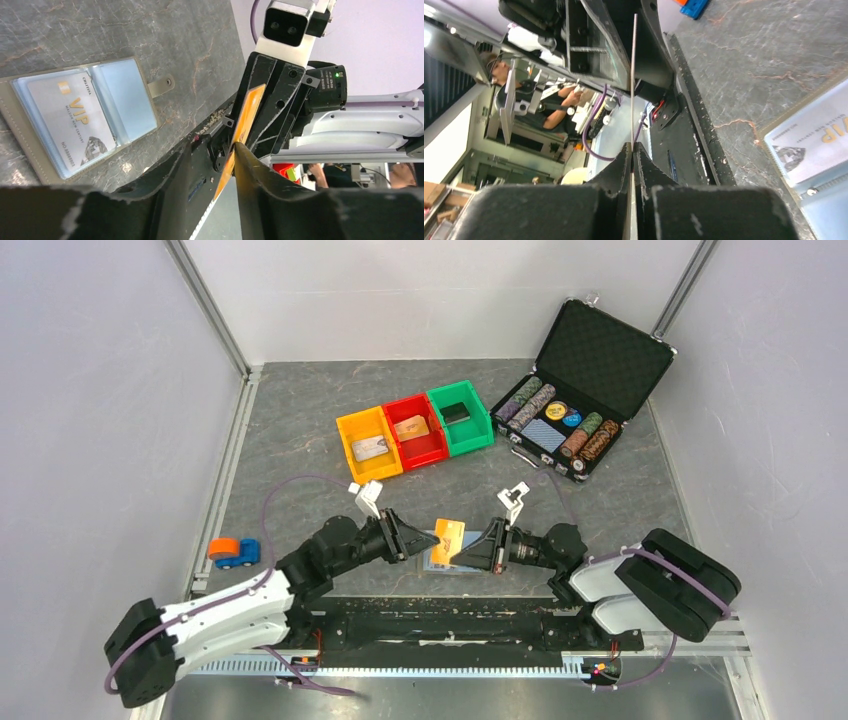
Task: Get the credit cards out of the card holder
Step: Remove the credit card from the card holder.
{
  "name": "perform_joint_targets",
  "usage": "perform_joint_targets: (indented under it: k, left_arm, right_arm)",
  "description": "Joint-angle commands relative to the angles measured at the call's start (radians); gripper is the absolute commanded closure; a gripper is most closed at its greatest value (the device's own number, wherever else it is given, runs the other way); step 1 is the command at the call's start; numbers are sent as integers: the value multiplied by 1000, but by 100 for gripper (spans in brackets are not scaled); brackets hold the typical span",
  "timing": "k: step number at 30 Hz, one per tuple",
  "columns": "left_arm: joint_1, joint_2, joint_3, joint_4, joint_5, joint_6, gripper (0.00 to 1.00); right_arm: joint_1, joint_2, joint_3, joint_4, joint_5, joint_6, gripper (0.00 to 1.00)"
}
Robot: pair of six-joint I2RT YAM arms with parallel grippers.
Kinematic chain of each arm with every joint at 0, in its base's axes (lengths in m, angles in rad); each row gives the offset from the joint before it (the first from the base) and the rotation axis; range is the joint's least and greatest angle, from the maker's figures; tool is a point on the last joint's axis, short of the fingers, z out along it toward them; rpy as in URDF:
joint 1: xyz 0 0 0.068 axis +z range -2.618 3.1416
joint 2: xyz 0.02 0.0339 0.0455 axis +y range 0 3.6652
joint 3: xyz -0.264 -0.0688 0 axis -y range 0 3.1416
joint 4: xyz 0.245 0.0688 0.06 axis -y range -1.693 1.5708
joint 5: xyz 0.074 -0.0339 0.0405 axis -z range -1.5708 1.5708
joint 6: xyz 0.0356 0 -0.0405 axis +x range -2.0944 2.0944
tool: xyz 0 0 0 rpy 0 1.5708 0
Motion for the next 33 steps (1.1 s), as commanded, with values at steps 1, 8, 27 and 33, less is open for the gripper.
perform_joint_targets:
  k: [1, 8, 27, 33]
  left_arm:
    - [-2, -112, 134, -346, -52, 182, 53]
    - [-1, -121, 349, -703, 0, 416, 40]
    - [0, 289, 626, -825, 459, 725, 60]
    - [0, 323, 626, -843, 537, 741, 72]
  right_arm:
    - [-5, -8, 27, 86, -169, -57, 100]
    - [-2, -85, 43, -178, -303, -233, 100]
    - [87, -117, 98, -384, -317, -360, 100]
    - [87, -114, 99, -378, -314, -361, 100]
